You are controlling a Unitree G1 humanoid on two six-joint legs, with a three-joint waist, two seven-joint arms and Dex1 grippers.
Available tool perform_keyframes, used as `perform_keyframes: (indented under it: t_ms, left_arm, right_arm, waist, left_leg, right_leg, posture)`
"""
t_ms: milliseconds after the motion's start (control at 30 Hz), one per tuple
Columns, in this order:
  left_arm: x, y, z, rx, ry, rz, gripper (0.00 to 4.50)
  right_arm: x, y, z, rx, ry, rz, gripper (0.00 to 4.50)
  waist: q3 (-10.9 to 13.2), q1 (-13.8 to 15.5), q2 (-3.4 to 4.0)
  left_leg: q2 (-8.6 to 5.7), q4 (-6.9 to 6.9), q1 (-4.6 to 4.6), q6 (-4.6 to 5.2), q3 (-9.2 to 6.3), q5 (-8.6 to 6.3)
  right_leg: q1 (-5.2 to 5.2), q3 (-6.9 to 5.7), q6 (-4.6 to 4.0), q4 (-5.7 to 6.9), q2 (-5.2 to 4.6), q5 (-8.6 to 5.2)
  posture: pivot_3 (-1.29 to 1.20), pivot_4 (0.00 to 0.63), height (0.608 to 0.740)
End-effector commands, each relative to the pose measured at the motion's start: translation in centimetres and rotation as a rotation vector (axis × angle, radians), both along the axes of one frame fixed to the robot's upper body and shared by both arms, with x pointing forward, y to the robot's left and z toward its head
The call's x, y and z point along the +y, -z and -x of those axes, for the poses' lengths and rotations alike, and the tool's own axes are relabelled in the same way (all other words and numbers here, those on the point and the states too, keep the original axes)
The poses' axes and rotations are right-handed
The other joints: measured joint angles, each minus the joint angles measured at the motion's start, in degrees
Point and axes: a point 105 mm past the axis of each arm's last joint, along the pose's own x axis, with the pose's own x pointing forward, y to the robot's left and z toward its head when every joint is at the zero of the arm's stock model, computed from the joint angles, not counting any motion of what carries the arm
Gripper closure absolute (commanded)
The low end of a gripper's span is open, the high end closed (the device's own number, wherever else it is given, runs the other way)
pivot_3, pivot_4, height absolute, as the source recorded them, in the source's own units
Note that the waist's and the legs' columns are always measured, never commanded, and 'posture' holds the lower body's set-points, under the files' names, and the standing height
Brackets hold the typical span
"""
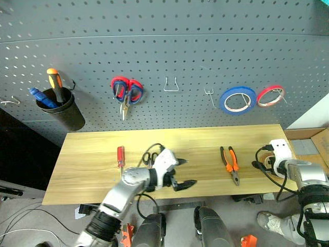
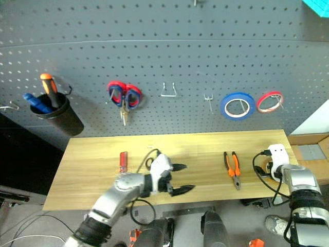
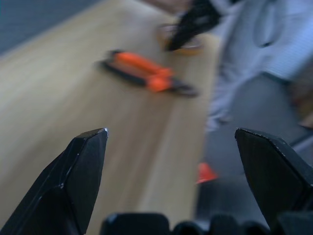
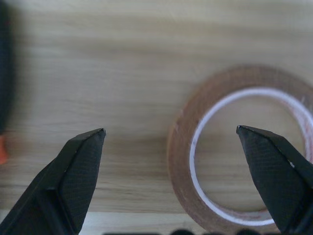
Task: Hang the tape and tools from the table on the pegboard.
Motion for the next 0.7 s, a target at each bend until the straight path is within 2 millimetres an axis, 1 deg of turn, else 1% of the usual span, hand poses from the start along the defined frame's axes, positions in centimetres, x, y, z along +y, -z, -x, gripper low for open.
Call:
perform_keyframes:
  t_ms: [33, 100, 167, 200, 300, 467, 500, 600, 633, 700]
  left_arm:
    - [-0.6, -0.1, 0.9, -0.034, 0.044, -0.030, 0.07]
    - [-0.6, 0.1, 1.4, -0.041, 0.056, -0.045, 0.07]
    - [-0.6, 0.0, 1.4, -0.040, 0.043, -0.042, 0.07]
    - [-0.5, 0.0, 1.4, -0.040, 0.038, -0.040, 0.03]
    - [-0.1, -0.3, 1.2, -0.049, 0.030, -0.046, 0.00]
    - [0.4, -0.9, 0.5, -0.073, 0.024, -0.050, 0.00]
    - [0.4, -1.3, 0.1, -0.081, 0.020, -0.042, 0.00]
    - [0.3, -2.3, -1.0, -0.102, 0.008, -0.010, 0.00]
    - [0.2, -2.6, -1.3, -0.104, 0.006, 0.002, 0.00]
    - [0.2, -3.2, -2.2, -0.118, -0.015, 0.029, 0.00]
  right_arm:
    - [-0.4, -0.1, -0.1, -0.021, 0.064, -0.040, 0.00]
    - [-0.3, 0.6, 0.1, -0.006, 0.089, -0.053, 0.00]
    - [0.0, 1.3, 0.4, 0.005, 0.119, -0.087, 0.00]
    - [0.1, 1.7, 0.6, 0.009, 0.136, -0.102, 0.19]
    - [0.1, 2.6, 1.0, 0.015, 0.176, -0.121, 0.94]
    - [0.0, 3.0, 1.4, 0.009, 0.201, -0.123, 2.73]
    - [-0.3, 2.9, 1.5, 0.001, 0.203, -0.112, 3.02]
    - [-0.7, 2.7, 1.8, -0.020, 0.203, -0.091, 4.08]
    - [-0.9, 2.6, 2.0, -0.024, 0.204, -0.079, 4.36]
    - [-0.9, 1.9, 2.5, -0.042, 0.177, -0.047, 4.40]
  waist:
    - [0.2, -0.1, -0.03]
    - [0.4, -0.3, -0.05]
    - [0.6, -0.4, -0.17]
    - [0.6, -0.4, -0.24]
    - [0.7, -0.4, -0.43]
    - [0.7, -0.4, -0.44]
    - [0.7, -0.4, -0.44]
    - [0.7, -0.3, -0.44]
    - [0.7, -0.3, -0.43]
    - [0.6, -0.2, -0.37]
  left_leg:
    - [0.01, 0.00, 0.00, 0.00, 0.00, 0.00]
    - [0.03, 0.00, 0.00, 0.01, 0.01, 0.00]
    - [0.04, 0.01, 0.02, 0.01, 0.07, 0.00]
    - [0.04, 0.02, 0.02, 0.01, 0.08, 0.00]
    - [0.04, 0.06, 0.02, 0.02, 0.06, 0.01]
    - [0.04, 0.12, 0.07, 0.02, 0.06, 0.01]
    - [0.04, 0.12, 0.07, 0.02, 0.07, 0.01]
    - [0.04, 0.12, 0.06, 0.01, 0.06, 0.01]
    - [0.03, 0.13, 0.06, 0.01, 0.06, 0.01]
    - [0.01, 0.13, 0.05, 0.01, 0.06, 0.01]
  right_leg:
    - [0.00, -0.01, 0.00, 0.02, 0.00, 0.00]
    - [0.00, -0.02, 0.01, 0.02, 0.01, -0.01]
    - [0.00, 0.02, 0.02, 0.00, 0.01, -0.01]
    - [0.00, 0.03, 0.02, -0.01, 0.01, -0.01]
    - [0.04, 0.02, 0.07, -0.05, 0.01, 0.01]
    - [0.11, 0.01, 0.20, -0.06, 0.02, 0.03]
    - [0.11, 0.01, 0.19, -0.05, 0.02, 0.04]
    - [0.11, 0.01, 0.21, -0.06, 0.03, 0.07]
    - [0.11, 0.00, 0.23, -0.06, 0.03, 0.09]
    - [0.11, 0.00, 0.28, -0.06, 0.03, 0.11]
  posture:
    - [-0.12, 0.321, 0.740]
    - [-0.12, 0.322, 0.740]
    - [-0.12, 0.320, 0.740]
    - [-0.12, 0.317, 0.740]
    - [-0.11, 0.312, 0.740]
    - [-0.13, 0.298, 0.740]
    - [-0.13, 0.298, 0.740]
    - [-0.17, 0.279, 0.740]
    - [-0.18, 0.275, 0.740]
    - [-0.20, 0.266, 0.740]
